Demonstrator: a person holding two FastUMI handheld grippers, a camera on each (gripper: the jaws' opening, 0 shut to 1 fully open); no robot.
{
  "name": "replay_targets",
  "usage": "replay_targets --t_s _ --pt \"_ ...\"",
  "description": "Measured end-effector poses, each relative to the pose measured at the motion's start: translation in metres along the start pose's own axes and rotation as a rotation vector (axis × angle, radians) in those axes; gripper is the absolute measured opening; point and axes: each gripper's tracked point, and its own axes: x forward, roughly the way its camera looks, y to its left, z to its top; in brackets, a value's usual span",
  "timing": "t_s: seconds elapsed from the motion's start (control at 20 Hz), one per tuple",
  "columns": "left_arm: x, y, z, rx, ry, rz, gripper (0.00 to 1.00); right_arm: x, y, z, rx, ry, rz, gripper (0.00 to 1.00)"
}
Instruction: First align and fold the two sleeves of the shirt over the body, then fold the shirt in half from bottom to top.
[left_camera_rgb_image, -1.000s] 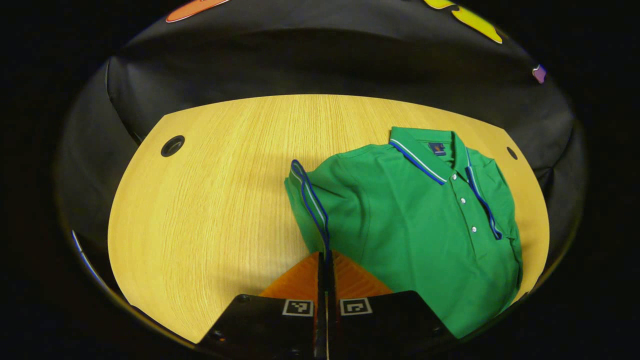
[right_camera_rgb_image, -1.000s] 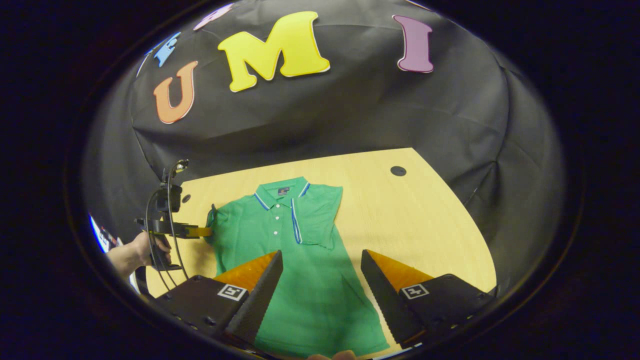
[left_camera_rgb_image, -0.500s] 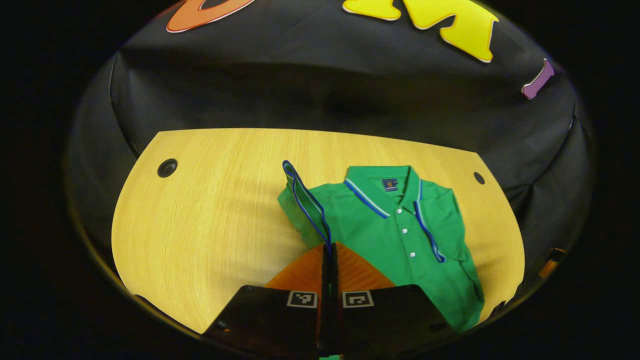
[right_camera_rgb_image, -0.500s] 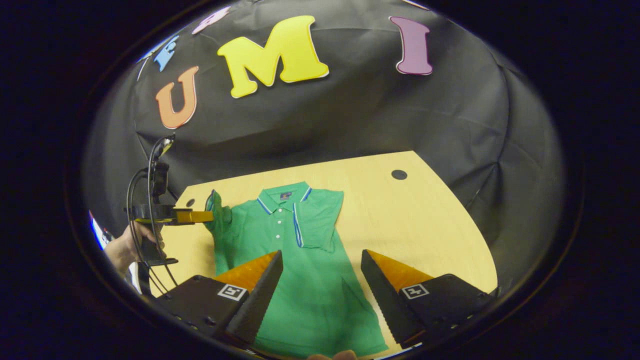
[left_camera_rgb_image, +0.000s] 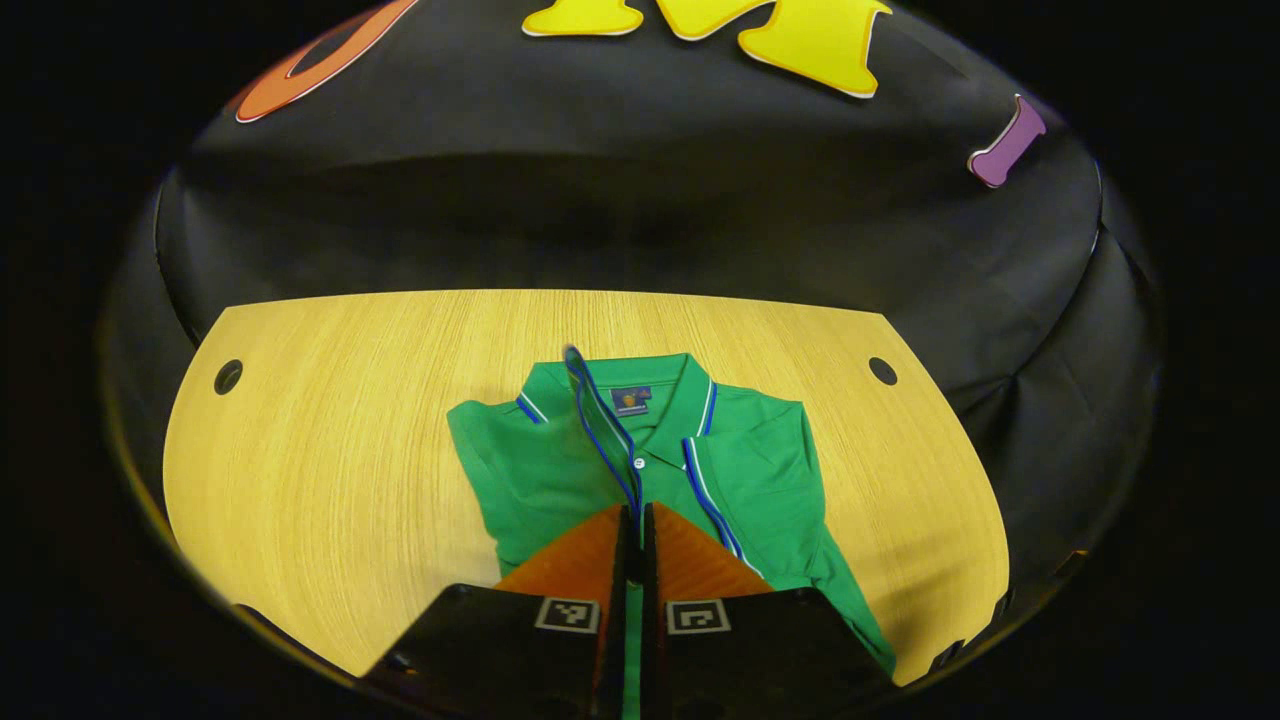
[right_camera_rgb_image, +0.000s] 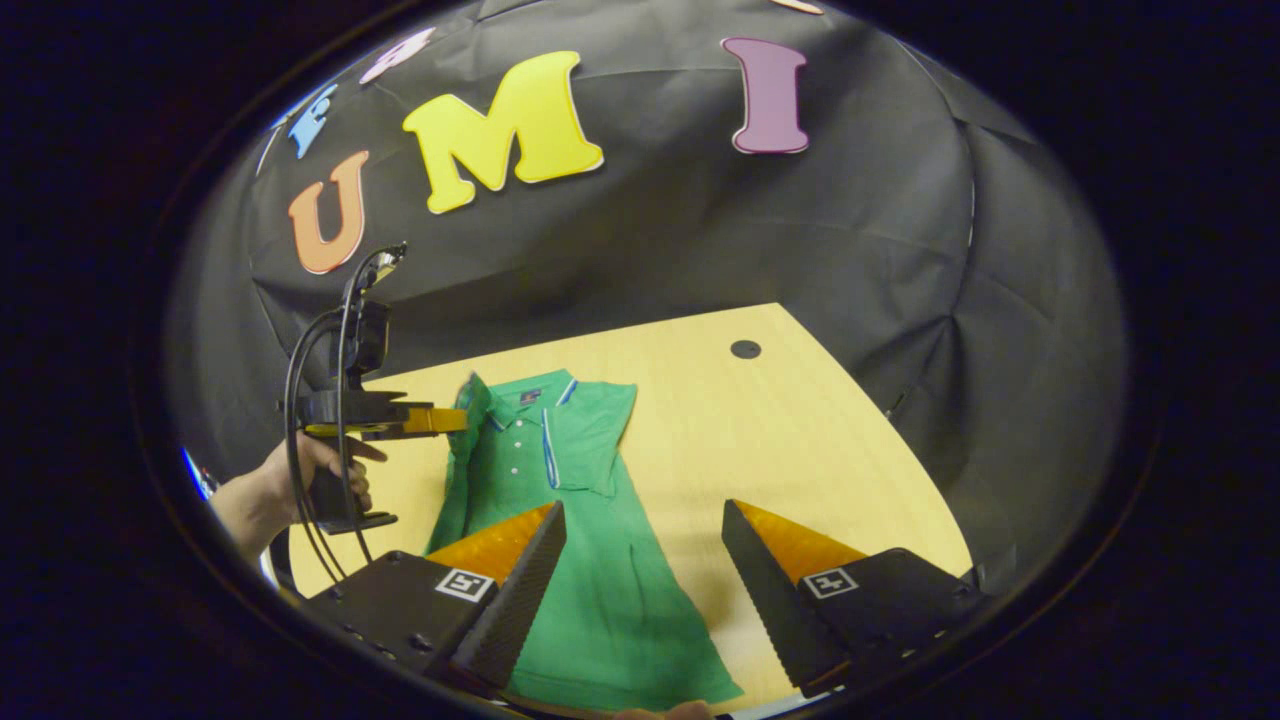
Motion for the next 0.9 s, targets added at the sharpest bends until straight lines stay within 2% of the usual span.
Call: replay_targets --t_s 0.05,0.1,0.25,0.4,0.55,0.6,0.65,0.9 --pt "-0.002 -0.006 0.000 -0.006 -0.003 -0.005 0.18 -0.002 -0.003 0.001 -0.001 -0.004 -0.004 0.96" --pt "-0.008 -0.009 0.000 -0.014 -0.009 -0.007 0.39 -0.001 -0.004 0.002 -0.003 -0.007 -0.005 0.96" --pt "-0.029 0.001 0.002 -0.012 -0.057 0.055 1.00 -0.001 0.000 0.005 -0.029 -0.026 0.015 0.96" --pt "-0.074 0.006 0.010 -0.011 -0.136 0.091 1.00 -0.007 0.005 0.024 -0.105 -0.097 0.035 0.96" --pt "-0.126 0.013 0.019 -0.006 -0.237 0.127 1.00 -0.014 0.024 0.039 -0.192 -0.162 0.087 0.96" --pt "-0.142 0.013 0.020 -0.008 -0.270 0.129 1.00 -0.017 0.030 0.041 -0.209 -0.170 0.114 0.92" --pt "-0.161 0.015 0.020 -0.010 -0.303 0.133 1.00 -0.021 0.036 0.042 -0.225 -0.176 0.138 0.96" --pt "-0.224 0.033 -0.016 0.051 -0.371 0.179 1.00 -0.036 0.036 0.015 -0.299 -0.150 0.160 0.97"
